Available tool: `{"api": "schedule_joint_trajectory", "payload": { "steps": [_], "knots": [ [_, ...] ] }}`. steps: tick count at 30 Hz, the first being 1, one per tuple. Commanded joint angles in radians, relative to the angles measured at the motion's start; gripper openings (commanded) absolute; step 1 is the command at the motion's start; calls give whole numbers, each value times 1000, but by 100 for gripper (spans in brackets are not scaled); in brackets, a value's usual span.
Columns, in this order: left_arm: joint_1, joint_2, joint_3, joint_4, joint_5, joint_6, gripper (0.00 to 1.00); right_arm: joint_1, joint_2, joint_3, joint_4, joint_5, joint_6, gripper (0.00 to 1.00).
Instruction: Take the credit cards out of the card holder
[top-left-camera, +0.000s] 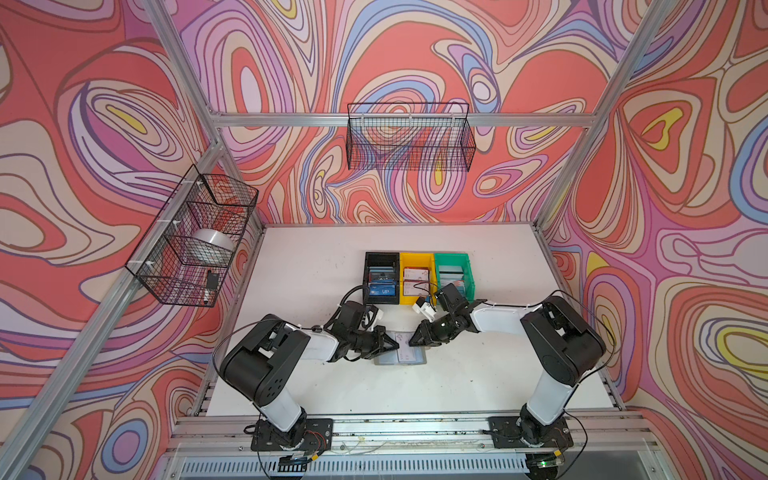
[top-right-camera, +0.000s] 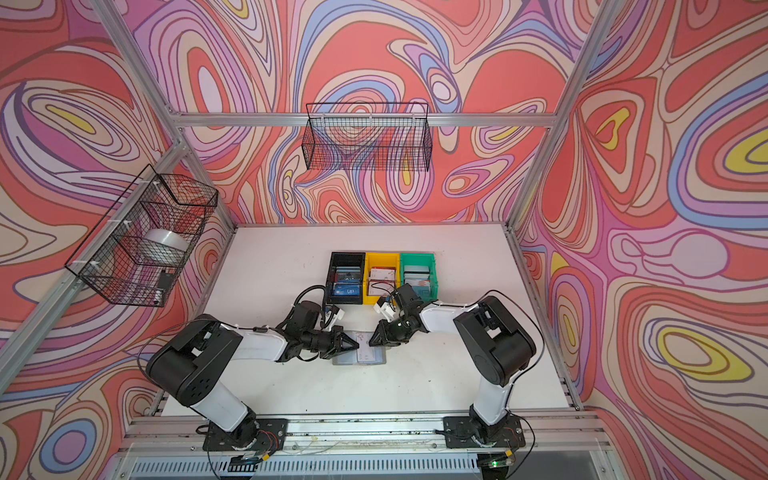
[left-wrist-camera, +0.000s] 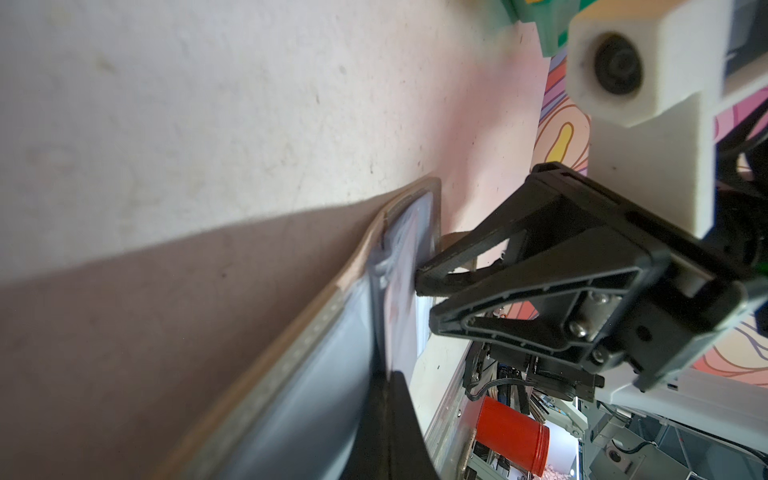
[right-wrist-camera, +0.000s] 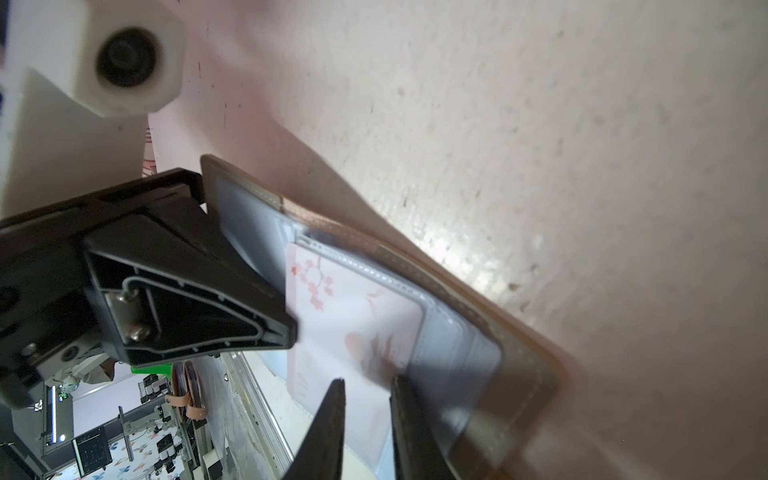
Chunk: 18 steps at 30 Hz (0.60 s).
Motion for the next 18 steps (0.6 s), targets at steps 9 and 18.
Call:
{"api": "schedule_joint_trajectory", "payload": {
  "steps": [9,18],
  "knots": [
    [9,6,10,-28,8,9,5,-3,5,-24,-84,78,-17,25],
    [8,16,4,1,14,-5,8,-3,-4,-10,-116,89,-26,25]
  ]
}}
